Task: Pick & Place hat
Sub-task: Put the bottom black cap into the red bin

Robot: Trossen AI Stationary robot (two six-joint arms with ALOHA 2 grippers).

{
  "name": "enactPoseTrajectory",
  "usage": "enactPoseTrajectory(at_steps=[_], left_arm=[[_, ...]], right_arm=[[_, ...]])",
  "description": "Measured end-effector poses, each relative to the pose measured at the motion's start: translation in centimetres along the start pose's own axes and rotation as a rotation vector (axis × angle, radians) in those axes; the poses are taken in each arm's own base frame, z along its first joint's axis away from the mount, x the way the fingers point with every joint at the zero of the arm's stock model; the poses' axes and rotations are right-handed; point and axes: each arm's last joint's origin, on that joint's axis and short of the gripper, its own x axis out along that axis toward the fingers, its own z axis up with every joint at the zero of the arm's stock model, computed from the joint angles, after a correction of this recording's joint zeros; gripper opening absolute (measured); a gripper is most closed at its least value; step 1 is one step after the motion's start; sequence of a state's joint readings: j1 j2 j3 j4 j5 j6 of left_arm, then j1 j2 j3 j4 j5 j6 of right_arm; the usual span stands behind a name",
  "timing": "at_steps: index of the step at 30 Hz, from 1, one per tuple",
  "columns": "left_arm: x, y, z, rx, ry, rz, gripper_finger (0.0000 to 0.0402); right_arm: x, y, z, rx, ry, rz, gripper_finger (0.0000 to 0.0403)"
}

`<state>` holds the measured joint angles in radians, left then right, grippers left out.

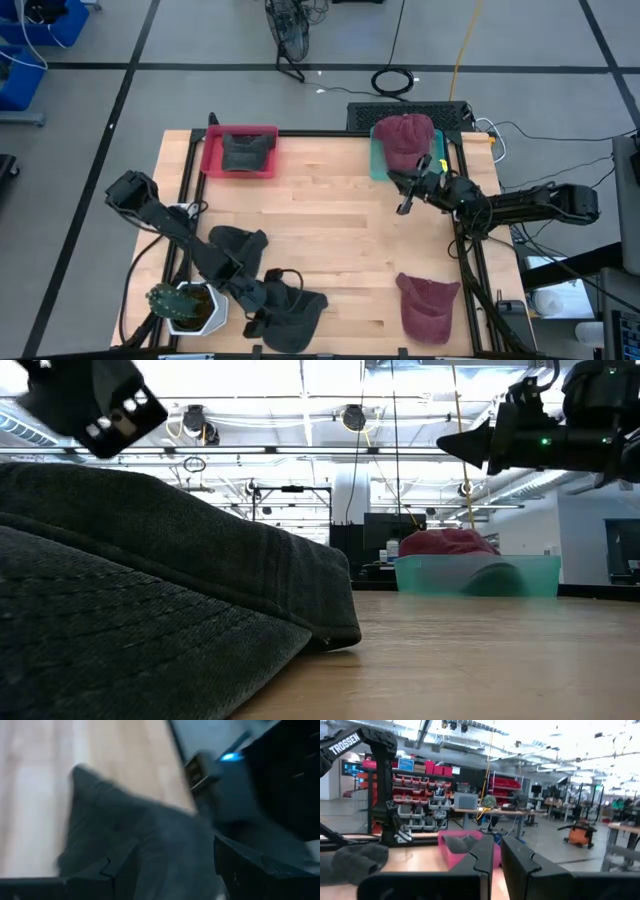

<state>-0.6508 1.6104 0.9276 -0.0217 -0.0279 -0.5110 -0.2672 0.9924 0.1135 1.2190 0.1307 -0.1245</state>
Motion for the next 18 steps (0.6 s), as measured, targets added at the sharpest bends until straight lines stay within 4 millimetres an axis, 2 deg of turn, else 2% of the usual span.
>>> enactPoseTrajectory(at_steps=[5,10,18], left_arm=[[0.0,0.3,-0.5,0.023,0.020,0.084,0.0250],[0.0,0.0,-0.7,0.089,0.033,0.065,0.0250],[2.7,0.7,-2.3,0.205,0.092,0.139,0.0250]], right_arm=[[0.0,0.1,-0.6,0.058,0.058,0.008,0.0023],[-0.1,0.2,-1.2,0.101,0.120,0.013,0.0023],[-0.2,0.5,-1.7,0.152,0.180,0.028,0.0022]])
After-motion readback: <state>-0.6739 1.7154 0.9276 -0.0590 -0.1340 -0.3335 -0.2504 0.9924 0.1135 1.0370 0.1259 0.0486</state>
